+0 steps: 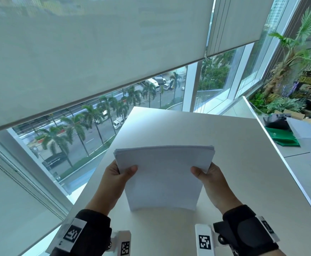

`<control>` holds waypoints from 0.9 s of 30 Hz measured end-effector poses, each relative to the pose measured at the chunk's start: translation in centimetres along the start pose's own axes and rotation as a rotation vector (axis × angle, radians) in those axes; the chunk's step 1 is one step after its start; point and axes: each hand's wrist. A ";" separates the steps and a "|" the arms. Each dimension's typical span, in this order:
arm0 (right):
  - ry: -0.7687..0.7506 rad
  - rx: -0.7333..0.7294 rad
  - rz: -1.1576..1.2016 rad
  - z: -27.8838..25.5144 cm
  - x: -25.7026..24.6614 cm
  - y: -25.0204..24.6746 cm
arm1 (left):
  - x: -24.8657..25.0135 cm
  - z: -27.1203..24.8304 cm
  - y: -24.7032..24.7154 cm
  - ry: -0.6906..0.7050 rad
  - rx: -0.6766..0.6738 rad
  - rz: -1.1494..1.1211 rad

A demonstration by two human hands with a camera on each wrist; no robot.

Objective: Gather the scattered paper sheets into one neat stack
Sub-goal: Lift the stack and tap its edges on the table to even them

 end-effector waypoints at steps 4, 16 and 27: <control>-0.041 -0.040 0.077 0.2 -0.9 1.0 | 1.2 0.1 -0.5 0.057 0.016 -0.008; -0.014 -0.061 -0.028 1.2 -2.7 3.7 | 2.4 -0.2 -3.0 0.039 0.073 -0.001; -0.224 -0.044 -0.163 2.0 -5.2 3.1 | 2.8 0.3 -3.1 -0.004 0.016 0.068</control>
Point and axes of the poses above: each hand's wrist, its own z-axis towards the middle knuckle, its own y-axis out of the palm, x = y × z
